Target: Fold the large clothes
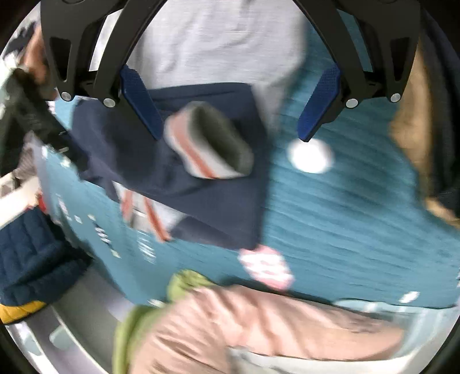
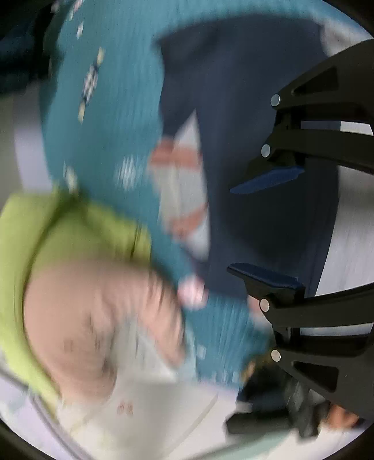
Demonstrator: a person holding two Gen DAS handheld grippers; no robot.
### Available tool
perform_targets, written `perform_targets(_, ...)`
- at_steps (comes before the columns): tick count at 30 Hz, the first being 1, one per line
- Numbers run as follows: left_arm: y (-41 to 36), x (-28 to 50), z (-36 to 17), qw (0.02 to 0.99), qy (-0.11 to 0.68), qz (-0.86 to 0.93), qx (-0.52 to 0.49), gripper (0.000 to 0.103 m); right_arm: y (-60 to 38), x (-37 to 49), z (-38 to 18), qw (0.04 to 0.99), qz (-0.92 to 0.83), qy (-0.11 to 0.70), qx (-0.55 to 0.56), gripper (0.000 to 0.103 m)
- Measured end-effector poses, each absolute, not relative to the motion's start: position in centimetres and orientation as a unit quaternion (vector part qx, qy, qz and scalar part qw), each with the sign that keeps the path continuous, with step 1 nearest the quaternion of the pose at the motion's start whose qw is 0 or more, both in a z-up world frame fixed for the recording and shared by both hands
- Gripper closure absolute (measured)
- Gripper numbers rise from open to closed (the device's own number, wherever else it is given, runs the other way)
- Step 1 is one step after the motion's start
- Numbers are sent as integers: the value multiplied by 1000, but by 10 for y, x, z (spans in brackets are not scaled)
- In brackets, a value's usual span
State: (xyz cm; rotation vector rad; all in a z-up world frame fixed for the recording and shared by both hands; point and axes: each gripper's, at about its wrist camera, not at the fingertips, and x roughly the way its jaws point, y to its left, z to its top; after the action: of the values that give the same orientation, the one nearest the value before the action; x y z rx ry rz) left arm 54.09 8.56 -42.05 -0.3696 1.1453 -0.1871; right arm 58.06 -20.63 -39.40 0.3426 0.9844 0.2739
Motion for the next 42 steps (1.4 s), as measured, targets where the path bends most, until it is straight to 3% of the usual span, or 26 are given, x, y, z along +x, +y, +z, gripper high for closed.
perform_targets(4, 40, 546, -420, 801, 541, -176, -186, 9, -267, 570, -408, 854, 91, 488, 157, 82)
perform_targets(7, 9, 551, -434, 783, 559, -203, -183, 9, -297, 573, -429, 836, 75, 517, 169, 87)
perform_targets(10, 3, 571, -471, 769, 601, -157, -151, 9, -318, 576, -448, 824, 60, 536, 175, 101)
perform_targets(16, 24, 588, -487, 748, 617, -149, -193, 9, -330, 580, -461, 810, 65, 549, 195, 103)
perform_targets(21, 63, 599, -450, 775, 575, -155, -211, 9, -334, 585, -420, 826, 99, 519, 196, 86)
perform_targets(23, 84, 611, -443, 786, 570, -125, -204, 9, -342, 595, -411, 836, 83, 510, 187, 68)
perform_targets(25, 100, 623, -443, 791, 569, -101, -200, 9, -349, 608, -411, 840, 59, 509, 179, 60)
perform_targets(42, 77, 693, -498, 756, 632, -80, -151, 10, -371, 672, -460, 787, 26, 577, 218, 53)
